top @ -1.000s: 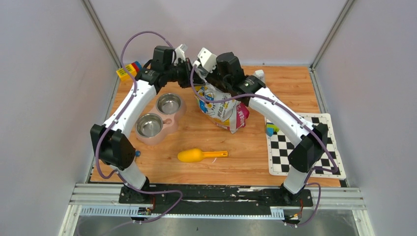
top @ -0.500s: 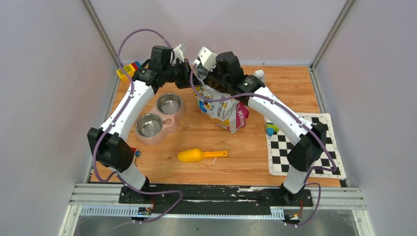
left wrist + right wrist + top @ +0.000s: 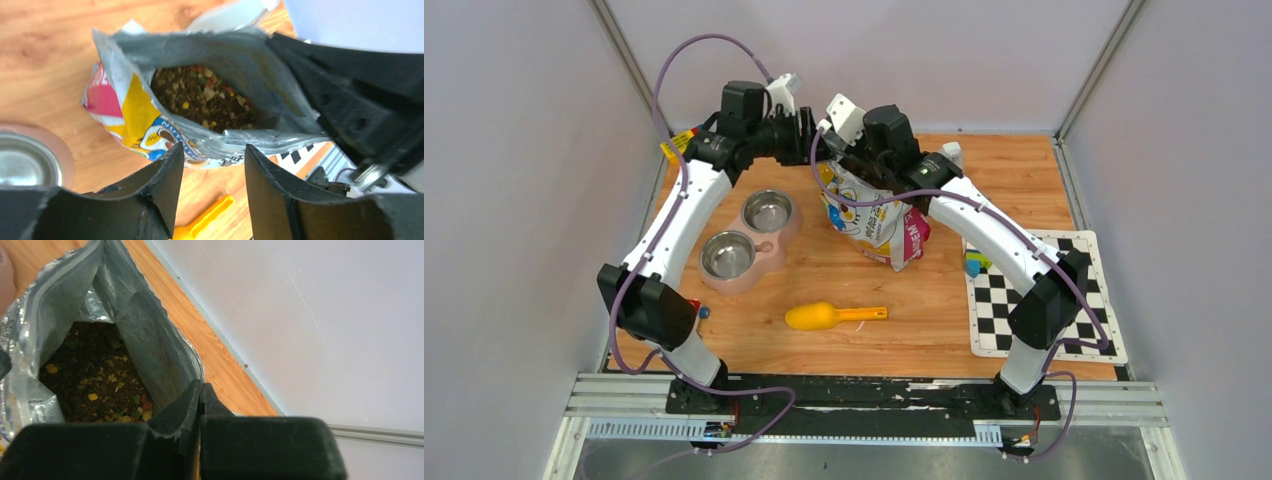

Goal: Serve the pet food
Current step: Open the pet food bag at the center of the board.

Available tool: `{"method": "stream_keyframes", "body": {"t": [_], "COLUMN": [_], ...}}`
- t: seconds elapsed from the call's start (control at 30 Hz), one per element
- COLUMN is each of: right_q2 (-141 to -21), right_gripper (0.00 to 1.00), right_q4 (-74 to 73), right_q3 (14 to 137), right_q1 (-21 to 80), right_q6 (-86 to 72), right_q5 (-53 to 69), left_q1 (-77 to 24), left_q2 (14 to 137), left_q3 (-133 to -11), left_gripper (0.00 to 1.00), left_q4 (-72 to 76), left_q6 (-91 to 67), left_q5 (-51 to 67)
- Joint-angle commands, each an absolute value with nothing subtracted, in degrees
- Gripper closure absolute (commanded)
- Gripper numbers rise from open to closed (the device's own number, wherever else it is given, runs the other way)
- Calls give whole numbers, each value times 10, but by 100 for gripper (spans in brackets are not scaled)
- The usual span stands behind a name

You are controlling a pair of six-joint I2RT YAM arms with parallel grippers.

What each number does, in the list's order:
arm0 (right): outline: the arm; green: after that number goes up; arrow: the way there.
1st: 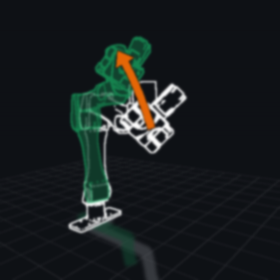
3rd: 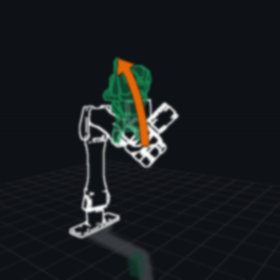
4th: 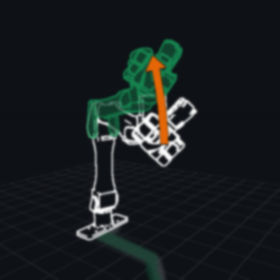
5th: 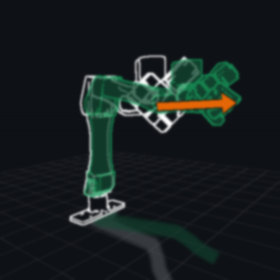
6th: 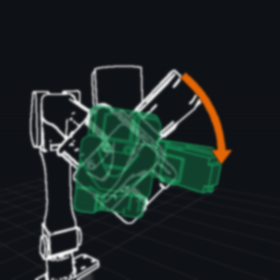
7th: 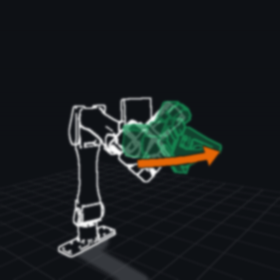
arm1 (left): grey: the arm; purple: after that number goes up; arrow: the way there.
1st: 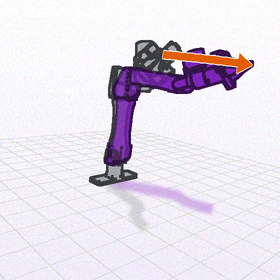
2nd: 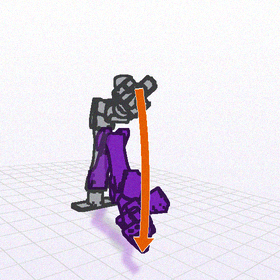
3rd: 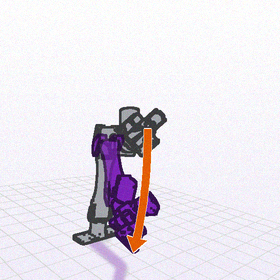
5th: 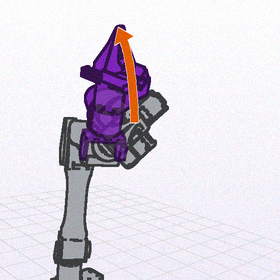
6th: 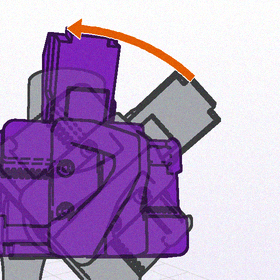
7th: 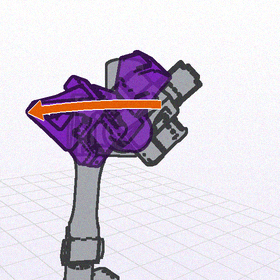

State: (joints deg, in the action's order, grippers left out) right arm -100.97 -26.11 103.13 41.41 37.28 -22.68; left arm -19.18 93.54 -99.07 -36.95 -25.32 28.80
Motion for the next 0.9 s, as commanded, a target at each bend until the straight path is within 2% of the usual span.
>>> {"method": "stream_keyframes", "body": {"t": [0.0,0.1,0.23,0.43,0.63,0.8,0.83,0.87], "right_q2": [-989,-987,-982,-982,-991,-994,-995,-995], "right_gripper": [100,100,100,100,100,100,100,100], "right_q4": [-229,-235,-246,-276,-308,-325,-328,-330], "right_q3": [1063,1063,1064,1078,1101,1107,1107,1107], "right_q1": [412,411,403,387,364,343,339,335], "right_q6": [346,336,316,272,225,193,187,183], "right_q5": [-198,-189,-168,-125,-72,-32,-22,-14], "left_q1": [-189,-188,-188,-189,-190,-191,-191,-192], "left_q2": [918,913,882,861,856,858,861,863], "left_q3": [-1051,-1072,-1059,-1043,-991,-933,-929,-925], "left_gripper": [40,26,18,17,22,22,21,12], "left_q4": [-347,-353,-347,-436,-538,-517,-514,-509], "left_q6": [-145,-61,87,306,542,624,633,653], "left_q5": [287,288,328,412,453,473,480,491]}}
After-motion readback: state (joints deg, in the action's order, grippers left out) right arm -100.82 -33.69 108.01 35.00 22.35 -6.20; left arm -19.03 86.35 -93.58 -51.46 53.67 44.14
